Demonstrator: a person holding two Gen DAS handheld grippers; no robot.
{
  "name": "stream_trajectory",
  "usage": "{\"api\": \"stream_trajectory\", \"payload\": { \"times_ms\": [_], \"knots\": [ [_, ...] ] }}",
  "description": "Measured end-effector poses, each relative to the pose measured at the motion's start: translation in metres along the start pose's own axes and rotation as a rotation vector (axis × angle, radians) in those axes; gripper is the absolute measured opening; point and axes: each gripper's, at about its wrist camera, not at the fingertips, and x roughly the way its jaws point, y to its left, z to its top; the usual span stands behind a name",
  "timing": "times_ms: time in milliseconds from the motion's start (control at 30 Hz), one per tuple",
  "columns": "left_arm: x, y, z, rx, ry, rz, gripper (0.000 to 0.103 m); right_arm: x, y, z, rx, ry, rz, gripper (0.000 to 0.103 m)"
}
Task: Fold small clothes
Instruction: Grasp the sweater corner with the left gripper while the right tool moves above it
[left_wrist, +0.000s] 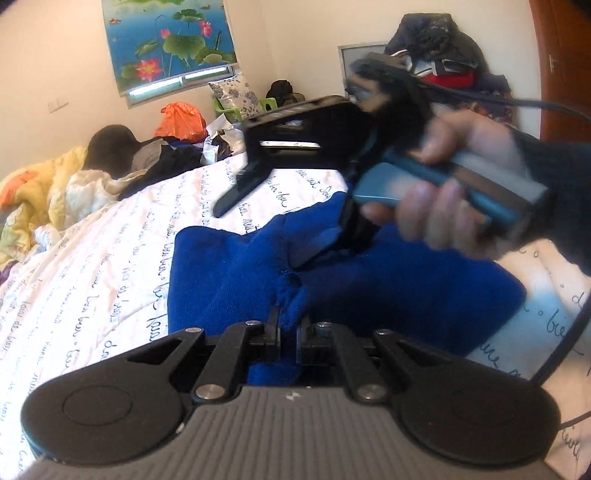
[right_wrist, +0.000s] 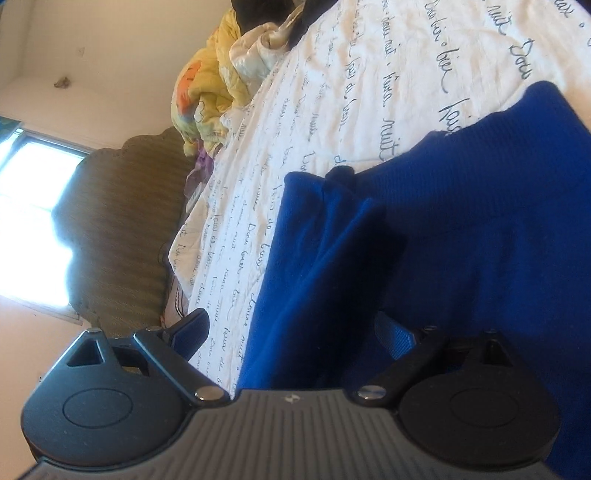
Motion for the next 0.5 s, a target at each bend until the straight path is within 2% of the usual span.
{"api": "stream_trajectory", "payload": {
  "times_ms": [67, 133, 167, 200, 233, 267, 367, 500],
  "knots": [
    [0.001, -0.003, -0.002, 0.018, 0.011, 0.0, 0.008, 0.009, 0.001, 0.008, 0.01, 0.008, 0.012, 0.097],
    [0.004, -0.006, -0.001, 0.037, 0.02, -0.001, 0.008, 0.02, 0.001, 0.016, 0.01, 0.01, -0.03, 0.096],
    [0.005, -0.007, -0.001, 0.045, 0.022, -0.003, 0.008, 0.026, 0.0, 0.02, -0.004, 0.011, -0.051, 0.084],
    [0.006, -0.009, 0.0, 0.054, 0.024, -0.007, 0.008, 0.032, 0.0, 0.022, -0.032, 0.025, -0.073, 0.046],
    [0.007, -0.013, 0.001, 0.068, 0.021, -0.014, 0.008, 0.038, -0.002, 0.025, -0.045, 0.056, -0.114, 0.023],
    [0.008, -0.015, 0.004, 0.083, 0.014, -0.026, 0.008, 0.042, -0.005, 0.026, -0.053, 0.07, -0.141, 0.01],
    [0.012, -0.028, 0.017, 0.116, -0.021, -0.085, 0.008, 0.021, 0.002, 0.021, -0.16, 0.015, -0.137, 0.009],
    [0.015, -0.053, 0.031, 0.153, -0.091, -0.212, 0.007, -0.054, 0.019, 0.013, -0.299, -0.102, -0.149, 0.009]
  ]
}}
